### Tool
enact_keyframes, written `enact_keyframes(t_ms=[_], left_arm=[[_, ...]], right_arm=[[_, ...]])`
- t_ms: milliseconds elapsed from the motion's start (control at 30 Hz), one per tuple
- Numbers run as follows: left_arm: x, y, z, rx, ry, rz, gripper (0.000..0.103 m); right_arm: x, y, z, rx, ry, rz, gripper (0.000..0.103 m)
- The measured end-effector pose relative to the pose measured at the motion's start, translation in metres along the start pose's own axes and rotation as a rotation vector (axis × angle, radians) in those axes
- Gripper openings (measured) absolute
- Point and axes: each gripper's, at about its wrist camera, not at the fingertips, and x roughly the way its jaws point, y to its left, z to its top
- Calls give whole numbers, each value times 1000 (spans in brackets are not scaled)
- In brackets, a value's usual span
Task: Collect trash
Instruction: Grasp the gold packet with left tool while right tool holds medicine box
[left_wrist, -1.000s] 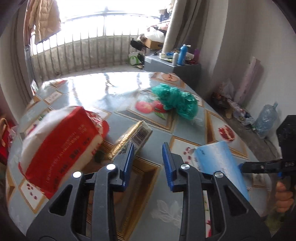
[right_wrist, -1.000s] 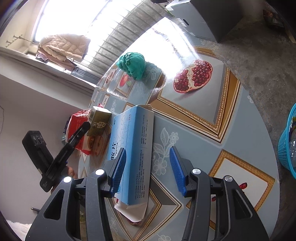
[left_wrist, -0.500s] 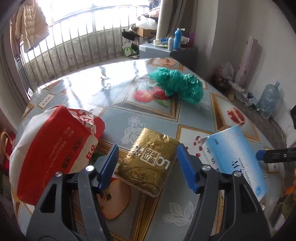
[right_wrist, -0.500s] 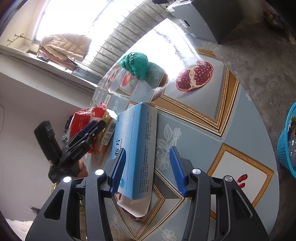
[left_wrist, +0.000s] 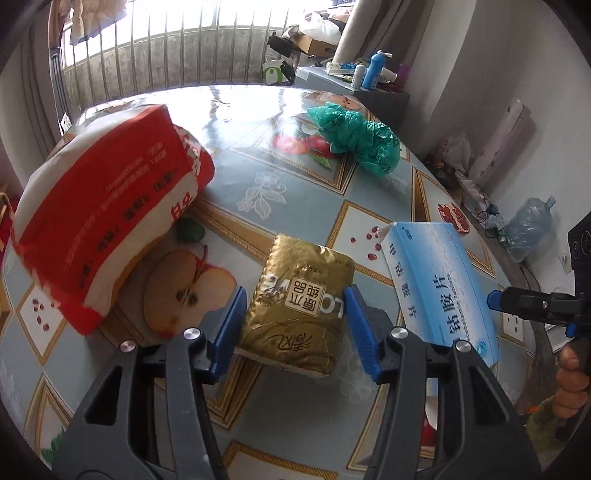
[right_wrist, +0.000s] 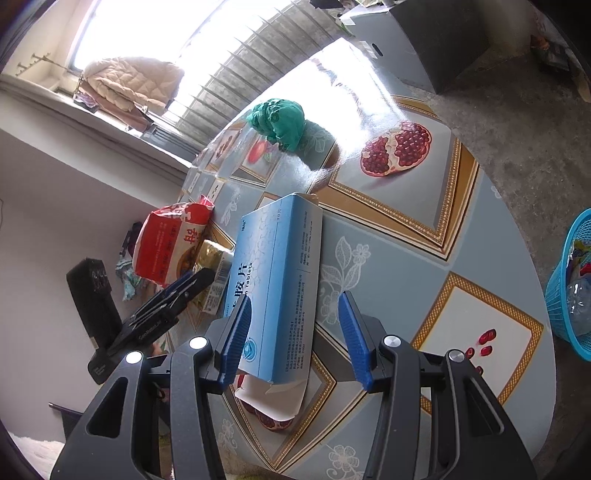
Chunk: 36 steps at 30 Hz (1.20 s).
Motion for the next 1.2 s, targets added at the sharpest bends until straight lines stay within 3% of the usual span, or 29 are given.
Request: enact_keyframes(t_ms=[100, 300, 400, 600, 900, 1200], left_arm=[[-15, -1, -21, -20, -9, 2, 52], [-33, 20, -39, -122, -20, 21, 52], [-37, 29, -43, -164, -26, 16, 52], [-39, 31, -46, -176, -41, 14, 52], [-44, 26, -53, -180, -40, -9, 52], [-52, 8, -74, -172, -5, -63, 50]], right_arm=[[3, 12, -4, -21, 4, -36, 62], [22, 50, -6, -110, 1, -166, 76], [39, 73, -12, -208, 15, -268, 79], [61, 89, -23, -323, 33, -381, 80], [48, 80, -29, -359, 61, -348, 77], [14, 62, -56, -397, 126, -341, 77]])
